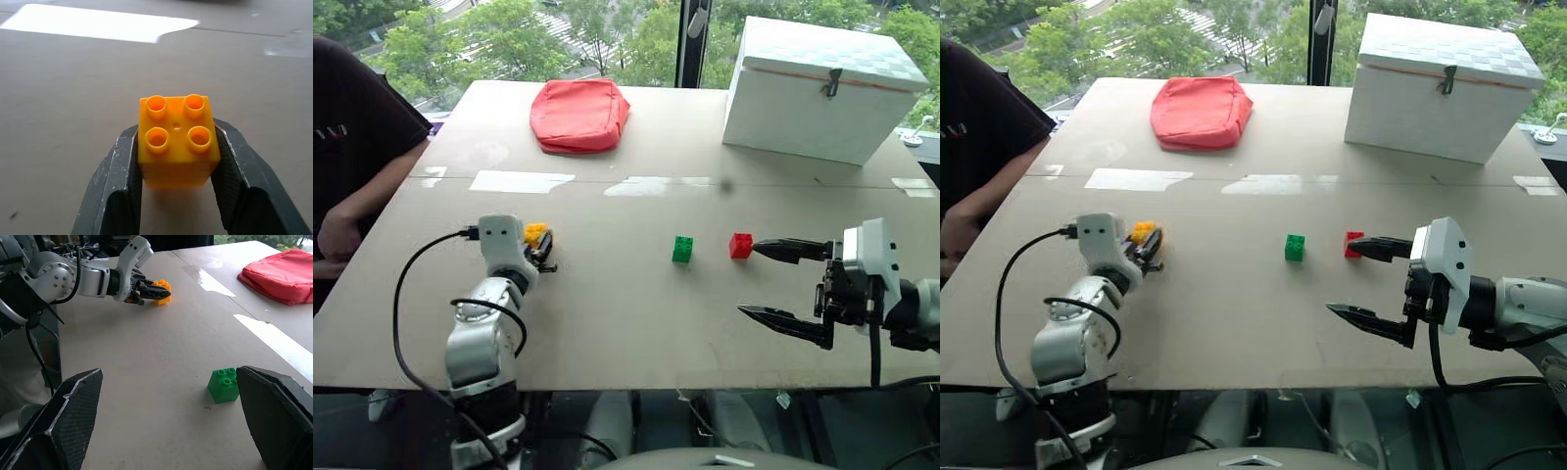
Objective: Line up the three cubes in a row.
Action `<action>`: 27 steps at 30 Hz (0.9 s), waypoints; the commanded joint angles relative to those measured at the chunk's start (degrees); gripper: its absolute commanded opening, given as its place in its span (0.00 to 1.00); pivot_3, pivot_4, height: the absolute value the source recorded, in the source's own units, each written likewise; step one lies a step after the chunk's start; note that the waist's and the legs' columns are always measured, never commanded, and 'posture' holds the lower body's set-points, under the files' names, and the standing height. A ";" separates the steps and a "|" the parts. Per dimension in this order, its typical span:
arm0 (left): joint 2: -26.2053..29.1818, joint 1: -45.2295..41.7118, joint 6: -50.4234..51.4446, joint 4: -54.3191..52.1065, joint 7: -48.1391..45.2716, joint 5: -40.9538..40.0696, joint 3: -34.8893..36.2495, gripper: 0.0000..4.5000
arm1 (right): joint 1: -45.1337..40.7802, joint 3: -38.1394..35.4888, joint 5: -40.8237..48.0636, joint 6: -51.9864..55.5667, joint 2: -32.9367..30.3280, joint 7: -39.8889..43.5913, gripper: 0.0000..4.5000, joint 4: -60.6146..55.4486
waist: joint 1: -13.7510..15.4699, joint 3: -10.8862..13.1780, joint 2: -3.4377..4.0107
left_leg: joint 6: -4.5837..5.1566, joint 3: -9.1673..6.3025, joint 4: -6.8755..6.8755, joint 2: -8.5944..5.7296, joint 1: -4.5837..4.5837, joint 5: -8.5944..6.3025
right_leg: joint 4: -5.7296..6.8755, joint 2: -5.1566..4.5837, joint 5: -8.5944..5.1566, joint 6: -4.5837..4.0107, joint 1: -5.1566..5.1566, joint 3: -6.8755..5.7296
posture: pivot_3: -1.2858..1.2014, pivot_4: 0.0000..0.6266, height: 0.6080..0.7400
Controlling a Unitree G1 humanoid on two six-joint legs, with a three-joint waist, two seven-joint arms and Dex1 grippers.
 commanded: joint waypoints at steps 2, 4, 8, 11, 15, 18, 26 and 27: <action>17.89 -9.84 -7.76 16.22 -35.43 -8.40 -9.54 0.29 | 3.71 -3.70 -0.37 -1.02 1.59 -4.25 1.00 -5.49 | 0.02 -0.01 0.09 | -0.01 -0.01 -0.01 -0.02 -0.03 -0.01 | -0.05 0.01 -0.01 -0.01 -0.04 -0.07 | 0.52 0.24 1.00; 22.13 -15.00 -14.09 24.25 -46.76 -8.01 -14.07 0.29 | 5.42 -4.70 -0.23 -0.98 2.10 -5.83 1.00 -7.11 | -0.05 0.00 0.11 | -0.01 0.02 -0.02 -0.05 -0.08 -0.01 | -0.02 -0.06 -0.02 -0.01 -0.09 -0.07 | 0.52 0.24 1.00; 23.90 -28.90 -28.83 42.70 -64.33 -2.10 -24.81 0.29 | 10.75 -7.61 -1.15 -1.24 2.92 -7.99 1.00 -10.94 | 0.21 0.00 0.11 | 0.07 0.12 -0.02 -0.09 -0.14 -0.05 | -0.09 -0.09 -0.01 -0.01 -0.10 -0.04 | 0.52 0.24 1.00; 21.55 -36.44 -38.25 54.79 -67.83 2.03 -28.99 0.29 | 14.22 -8.95 -2.18 -1.70 3.08 -8.02 1.00 -12.39 | 0.35 -0.01 0.10 | 0.13 0.19 -0.02 -0.13 -0.15 -0.07 | -0.12 -0.09 0.00 -0.02 -0.10 0.02 | 0.52 0.24 1.00; 17.95 -42.07 -46.57 65.06 -67.89 5.03 -32.16 0.29 | 17.18 -10.07 -3.74 -2.77 3.38 -7.53 1.00 -12.47 | 0.03 0.01 0.06 | 0.18 0.30 0.00 -0.13 -0.15 -0.10 | -0.12 -0.06 -0.01 0.01 -0.11 0.13 | 0.52 0.24 1.00; 16.11 -43.52 -50.11 68.89 -67.48 6.51 -32.68 0.29 | 17.70 -10.64 -3.49 -2.95 3.76 -8.19 1.00 -12.42 | -0.30 0.02 0.05 | 0.19 0.30 0.00 -0.10 -0.14 -0.10 | -0.11 -0.03 -0.02 0.02 -0.12 0.16 | 0.52 0.24 1.00; 14.84 -44.49 -53.11 72.53 -64.38 8.78 -31.71 0.29 | 18.54 -10.11 -4.64 -3.42 4.73 -8.93 1.00 -12.86 | -0.25 0.02 0.05 | 0.19 0.28 0.00 -0.04 -0.12 -0.10 | -0.07 0.04 -0.02 0.03 -0.13 0.17 | 0.52 0.24 1.00; 14.77 -44.50 -53.19 72.60 -64.16 8.78 -31.59 0.29 | 18.52 -9.91 -4.77 -3.41 4.85 -9.01 1.00 -12.93 | -0.25 0.02 0.05 | 0.19 0.28 0.00 -0.04 -0.12 -0.10 | -0.07 0.03 -0.02 0.03 -0.13 0.17 | 0.52 0.24 1.00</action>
